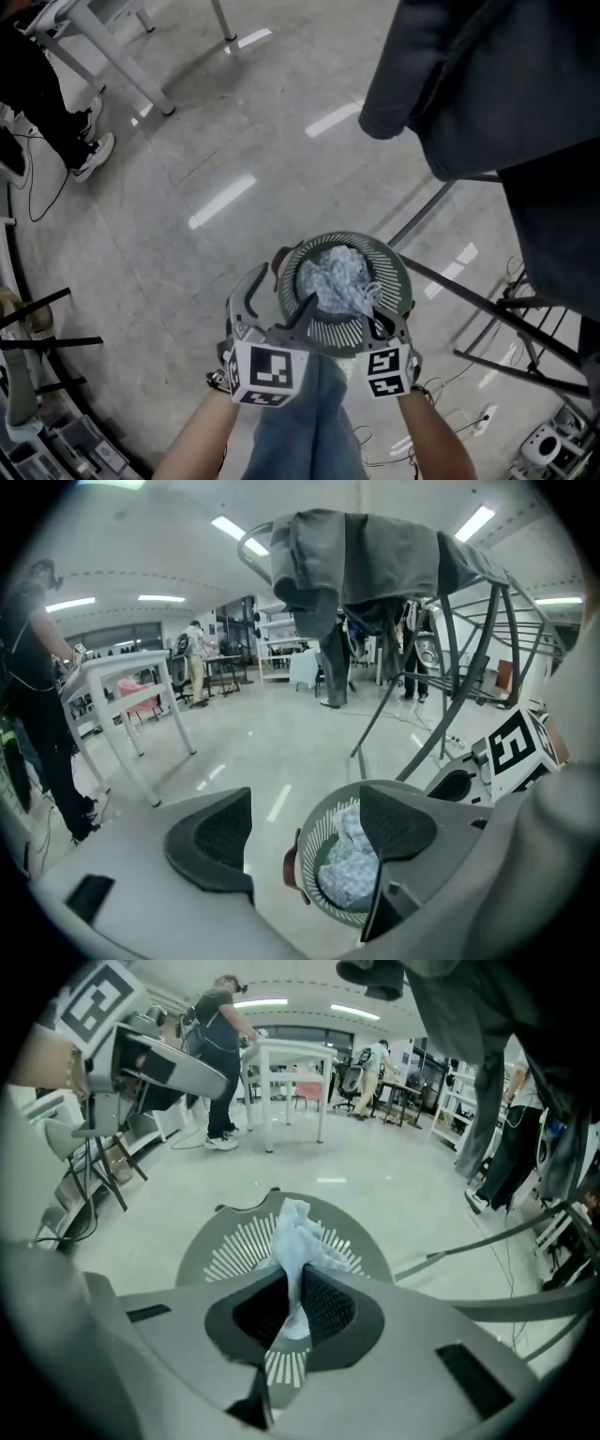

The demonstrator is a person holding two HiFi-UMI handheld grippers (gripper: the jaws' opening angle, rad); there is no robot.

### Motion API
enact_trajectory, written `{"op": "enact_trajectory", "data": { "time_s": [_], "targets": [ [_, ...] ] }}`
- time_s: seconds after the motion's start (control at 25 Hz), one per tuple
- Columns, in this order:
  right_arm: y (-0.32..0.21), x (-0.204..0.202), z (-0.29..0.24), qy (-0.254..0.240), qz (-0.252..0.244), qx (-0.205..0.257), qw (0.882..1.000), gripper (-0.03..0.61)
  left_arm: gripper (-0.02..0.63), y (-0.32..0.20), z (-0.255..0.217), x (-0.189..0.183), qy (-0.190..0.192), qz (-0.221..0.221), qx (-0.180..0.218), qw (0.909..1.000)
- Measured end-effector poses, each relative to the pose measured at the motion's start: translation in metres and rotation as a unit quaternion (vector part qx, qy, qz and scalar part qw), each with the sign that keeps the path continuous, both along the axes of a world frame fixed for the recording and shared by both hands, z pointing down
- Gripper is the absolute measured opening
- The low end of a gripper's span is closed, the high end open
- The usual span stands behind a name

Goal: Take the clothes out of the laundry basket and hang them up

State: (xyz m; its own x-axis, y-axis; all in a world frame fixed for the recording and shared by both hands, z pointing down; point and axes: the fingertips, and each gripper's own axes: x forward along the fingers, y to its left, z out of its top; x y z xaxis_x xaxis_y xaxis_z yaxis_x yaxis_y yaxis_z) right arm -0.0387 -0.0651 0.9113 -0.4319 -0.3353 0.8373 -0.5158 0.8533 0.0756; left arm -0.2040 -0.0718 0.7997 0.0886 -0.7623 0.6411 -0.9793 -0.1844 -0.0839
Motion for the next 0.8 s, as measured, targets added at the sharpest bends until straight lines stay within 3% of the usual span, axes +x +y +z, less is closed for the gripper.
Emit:
{"op": "enact_trajectory", "data": {
  "time_s": [0.44,0.8],
  "targets": [
    [0.006,0.005,-0.157,-0.008,-0.051,0.056,0.997,0.026,0.305,0.016,-0.107,0.018,-0.012,0.026,0.017,0.9994],
    [0.016,0.024,-0.326,-0.045,-0.060,0.124,0.989,0.026,0.270,0.026,-0.218,0.040,-0.004,0.041,0.051,0.9978]
  ]
}}
